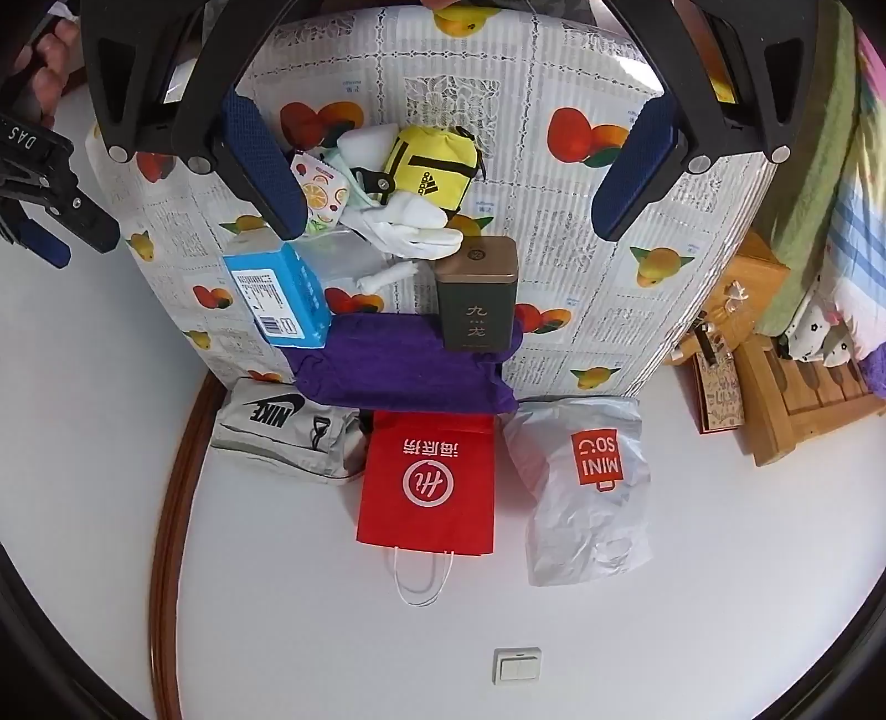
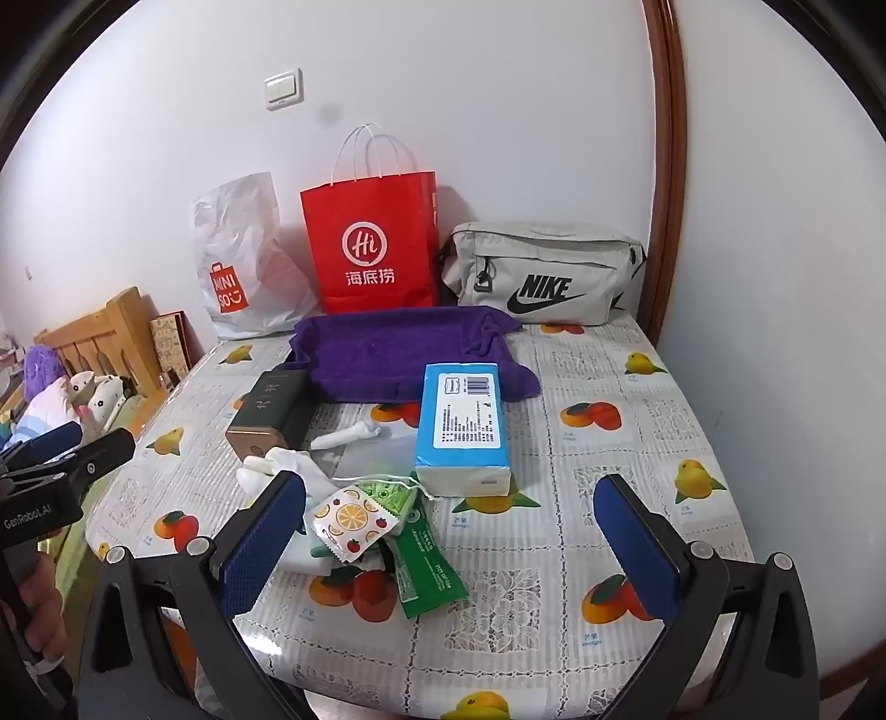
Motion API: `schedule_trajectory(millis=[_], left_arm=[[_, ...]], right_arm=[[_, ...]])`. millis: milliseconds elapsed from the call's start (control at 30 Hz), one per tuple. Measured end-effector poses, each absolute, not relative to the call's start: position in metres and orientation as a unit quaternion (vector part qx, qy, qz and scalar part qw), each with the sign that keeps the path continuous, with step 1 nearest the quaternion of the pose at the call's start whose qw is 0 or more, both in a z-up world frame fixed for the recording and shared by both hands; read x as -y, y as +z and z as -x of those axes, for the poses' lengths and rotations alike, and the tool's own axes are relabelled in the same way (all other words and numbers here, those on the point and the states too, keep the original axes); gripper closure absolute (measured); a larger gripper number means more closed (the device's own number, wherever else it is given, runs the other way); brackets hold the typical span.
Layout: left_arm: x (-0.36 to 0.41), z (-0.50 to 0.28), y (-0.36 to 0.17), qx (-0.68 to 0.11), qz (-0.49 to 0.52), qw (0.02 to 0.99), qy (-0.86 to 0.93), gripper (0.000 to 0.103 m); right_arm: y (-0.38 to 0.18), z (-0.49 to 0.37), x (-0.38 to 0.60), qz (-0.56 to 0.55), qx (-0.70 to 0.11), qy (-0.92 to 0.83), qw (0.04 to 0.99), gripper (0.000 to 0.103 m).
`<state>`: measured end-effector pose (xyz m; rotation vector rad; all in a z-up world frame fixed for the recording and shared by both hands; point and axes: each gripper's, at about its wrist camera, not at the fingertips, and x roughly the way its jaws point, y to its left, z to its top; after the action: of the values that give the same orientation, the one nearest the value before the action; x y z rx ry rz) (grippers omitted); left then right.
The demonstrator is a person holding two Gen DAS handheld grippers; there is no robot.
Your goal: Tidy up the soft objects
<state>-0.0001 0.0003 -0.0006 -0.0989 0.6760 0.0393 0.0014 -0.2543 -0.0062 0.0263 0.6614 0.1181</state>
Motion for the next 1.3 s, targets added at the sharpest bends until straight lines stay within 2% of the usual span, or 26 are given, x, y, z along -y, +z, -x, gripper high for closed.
schedule_trajectory(millis=[1300], left_arm=[[0.006,0.011,0.011,-0.323,0.034,0.946,0.010,0.000]], right_arm=[[0.000,0.013,0.249,-0.011,-0.306,0.067,0.950,0.001]])
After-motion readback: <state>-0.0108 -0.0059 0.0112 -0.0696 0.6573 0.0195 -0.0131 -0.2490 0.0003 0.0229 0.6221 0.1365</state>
